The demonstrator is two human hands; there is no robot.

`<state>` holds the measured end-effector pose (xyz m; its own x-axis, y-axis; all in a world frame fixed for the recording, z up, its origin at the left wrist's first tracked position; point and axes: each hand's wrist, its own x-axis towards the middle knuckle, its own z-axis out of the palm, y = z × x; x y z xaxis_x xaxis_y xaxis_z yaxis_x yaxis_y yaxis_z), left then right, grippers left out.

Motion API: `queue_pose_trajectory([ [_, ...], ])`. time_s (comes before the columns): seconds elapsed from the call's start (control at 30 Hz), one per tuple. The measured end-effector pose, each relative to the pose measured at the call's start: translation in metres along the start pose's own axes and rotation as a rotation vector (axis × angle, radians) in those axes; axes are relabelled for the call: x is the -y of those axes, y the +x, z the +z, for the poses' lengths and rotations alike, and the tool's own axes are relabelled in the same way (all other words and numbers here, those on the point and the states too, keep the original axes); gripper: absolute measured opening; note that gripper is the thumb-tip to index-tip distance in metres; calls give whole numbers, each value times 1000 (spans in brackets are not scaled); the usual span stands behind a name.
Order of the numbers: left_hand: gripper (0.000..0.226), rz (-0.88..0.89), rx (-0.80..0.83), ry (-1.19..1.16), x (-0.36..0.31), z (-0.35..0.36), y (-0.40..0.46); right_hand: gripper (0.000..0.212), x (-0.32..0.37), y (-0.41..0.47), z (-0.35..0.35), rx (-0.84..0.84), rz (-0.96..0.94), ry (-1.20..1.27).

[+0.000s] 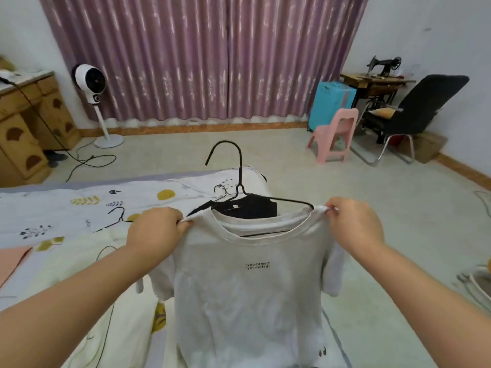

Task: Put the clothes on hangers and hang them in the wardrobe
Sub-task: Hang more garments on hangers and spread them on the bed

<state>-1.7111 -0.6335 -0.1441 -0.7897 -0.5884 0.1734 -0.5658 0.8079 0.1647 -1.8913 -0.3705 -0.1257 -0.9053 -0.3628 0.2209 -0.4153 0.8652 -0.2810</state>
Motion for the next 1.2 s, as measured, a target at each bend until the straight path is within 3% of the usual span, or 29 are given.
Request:
queue_pose_trajectory([
  [0.13,42,-58,82,-19,13,57,34,23,-2,22,67,64,63,13],
  [0.2,35,-63,77,-90,19,77,66,25,2,48,93,76,69,74],
  [0.27,25,-100,92,-241,24,98,99,43,12,78,115,144,54,244],
  [0.33,63,-123,208,-329,21,128,117,66,24,91,143,251,65,385],
  [0.5,69,60,482,23,4,267,35,68,23,-6,276,589,-43,49],
  [0.6,81,143,672,105,13,341,-43,66,0,-82,343,779,-45,-149],
  [0.67,96,187,602,123,25,376,-72,65,-14,-112,371,764,-56,-203],
  [0.73,85,137,518,104,27,389,-82,68,-22,-123,387,703,-77,-229],
  [0.87,86,153,543,124,28,398,-84,64,-23,-127,398,672,-94,-264],
  [1.0,71,140,633,149,23,386,-75,64,-19,-121,388,722,-103,-290],
  [1.1,61,139,671,50,24,357,-73,48,-17,-117,361,649,-153,-216],
  [1.2,51,47,531,-104,32,323,-94,33,-20,-131,325,523,-222,-122],
])
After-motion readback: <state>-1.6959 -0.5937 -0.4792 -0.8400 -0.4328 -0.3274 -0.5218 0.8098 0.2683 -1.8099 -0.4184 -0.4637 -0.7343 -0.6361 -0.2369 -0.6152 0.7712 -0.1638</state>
